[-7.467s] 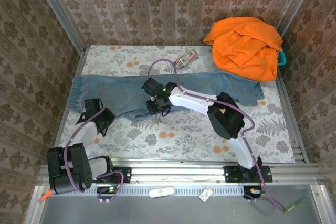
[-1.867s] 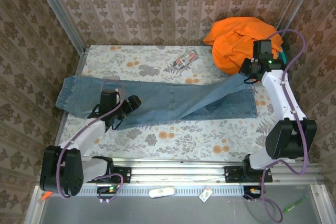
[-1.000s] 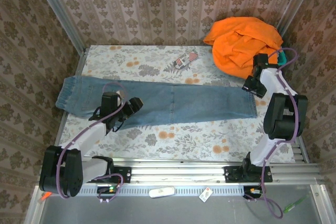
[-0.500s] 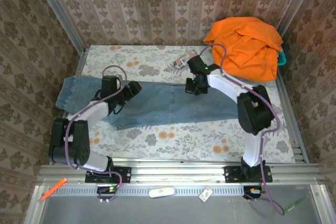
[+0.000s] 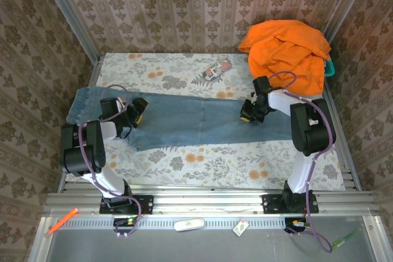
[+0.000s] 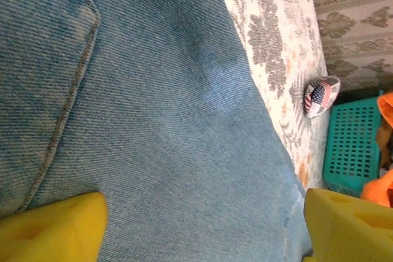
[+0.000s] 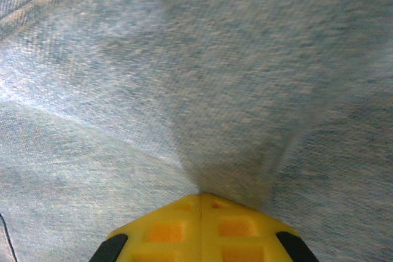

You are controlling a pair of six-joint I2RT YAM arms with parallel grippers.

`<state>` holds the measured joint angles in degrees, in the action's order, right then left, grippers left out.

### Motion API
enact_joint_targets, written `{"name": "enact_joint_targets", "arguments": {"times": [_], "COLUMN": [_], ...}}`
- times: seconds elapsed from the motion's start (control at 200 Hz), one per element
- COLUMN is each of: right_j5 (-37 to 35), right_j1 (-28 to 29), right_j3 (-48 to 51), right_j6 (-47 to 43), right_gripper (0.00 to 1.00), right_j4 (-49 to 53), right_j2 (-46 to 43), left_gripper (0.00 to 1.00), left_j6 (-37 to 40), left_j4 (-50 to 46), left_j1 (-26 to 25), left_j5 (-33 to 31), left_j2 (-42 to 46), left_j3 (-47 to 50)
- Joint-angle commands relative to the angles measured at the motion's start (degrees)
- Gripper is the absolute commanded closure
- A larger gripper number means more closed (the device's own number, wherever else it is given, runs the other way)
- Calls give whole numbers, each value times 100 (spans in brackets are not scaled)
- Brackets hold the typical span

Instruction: Fold and stack the trousers

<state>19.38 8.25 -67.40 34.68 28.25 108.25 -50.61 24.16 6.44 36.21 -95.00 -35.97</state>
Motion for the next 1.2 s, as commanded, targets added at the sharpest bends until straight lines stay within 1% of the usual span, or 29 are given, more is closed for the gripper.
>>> {"name": "enact_joint_targets", "arguments": {"times": [0.0, 0.04, 0.125, 0.18, 0.24, 0.3, 0.34, 0.405, 0.43, 0.445, 0.465, 0.53, 0.6, 0.69, 0.76, 0.775, 0.875, 0.94, 0.97, 1.015, 1.06, 1.195], "right_j5": [-80, -195, -777, -1252, -1925, -2178, -2197, -2021, -1987, -1980, -1974, -1881, -1872, -1881, -1883, -1871, -1777, -1835, -1915, -2027, -1977, -1306], "right_j1": [-65, -97, -280, -493, -757, -960, -1018, -994, -992, -992, -1007, -1080, -1191, -1353, -1458, -1478, -1524, -1526, -1528, -1537, -1559, -1531], "right_j3": [-30, -150, -368, -429, -465, -570, -652, -593, -486, -408, -301, -40, 48, 88, 136, 139, 47, -46, -54, -45, -26, 44], "right_j6": [-183, -307, -699, -921, -1075, -1144, -1140, -1127, -1085, -1049, -1015, -984, -1058, -1205, -1284, -1274, -1252, -1358, -1409, -1441, -1463, -1500], "right_gripper": [97, 92, 74, 65, 52, 50, 50, 51, 51, 51, 51, 50, 50, 48, 41, 40, 37, 36, 34, 32, 32, 31], "right_j4": [567, 809, 1280, 1508, 1716, 1837, 1882, 1799, 1704, 1635, 1543, 1388, 1447, 1525, 1546, 1539, 1518, 1621, 1647, 1666, 1674, 1556], "right_j2": [-406, -600, -1031, -1271, -1391, -1279, -1160, -1120, -1192, -1251, -1324, -1523, -1653, -1785, -1865, -1877, -1836, -1750, -1716, -1644, -1516, -1123], "left_gripper": [16, 16, 15, 14, 12, 10, 10, 10, 10, 10, 10, 11, 12, 12, 12, 13, 15, 15, 15, 15, 15, 15], "left_j6": [69, 92, 272, 547, 839, 1054, 1062, 1014, 933, 884, 828, 621, 475, 438, 517, 509, 448, 551, 646, 842, 1000, 1195], "left_j4": [-176, -302, -788, -1376, -2134, -2746, -2933, -2948, -2914, -2840, -2713, -2431, -2106, -1827, -1758, -1736, -1408, -1436, -1566, -1807, -2017, -2175], "left_j1": [71, 55, -132, -472, -1064, -1824, -2307, -2979, -3183, -3216, -3443, -3675, -3704, -3558, -3303, -3100, -2341, -1990, -1891, -1812, -1765, -1764], "left_j5": [-52, -76, -243, -584, -1275, -2019, -2342, -2511, -2553, -2537, -2504, -2426, -2430, -2561, -2570, -2543, -2209, -2135, -2167, -2249, -2306, -2217], "left_j2": [-162, 12, 483, 849, 1206, 1407, 1415, 1208, 1089, 1004, 891, 523, 222, 13, -89, -109, -93, 57, 142, 250, 308, 289], "left_j3": [227, 200, 92, -68, -284, -536, -662, -865, -913, -927, -925, -914, -735, -401, -168, -116, 267, 353, 324, 207, 82, -209]}}
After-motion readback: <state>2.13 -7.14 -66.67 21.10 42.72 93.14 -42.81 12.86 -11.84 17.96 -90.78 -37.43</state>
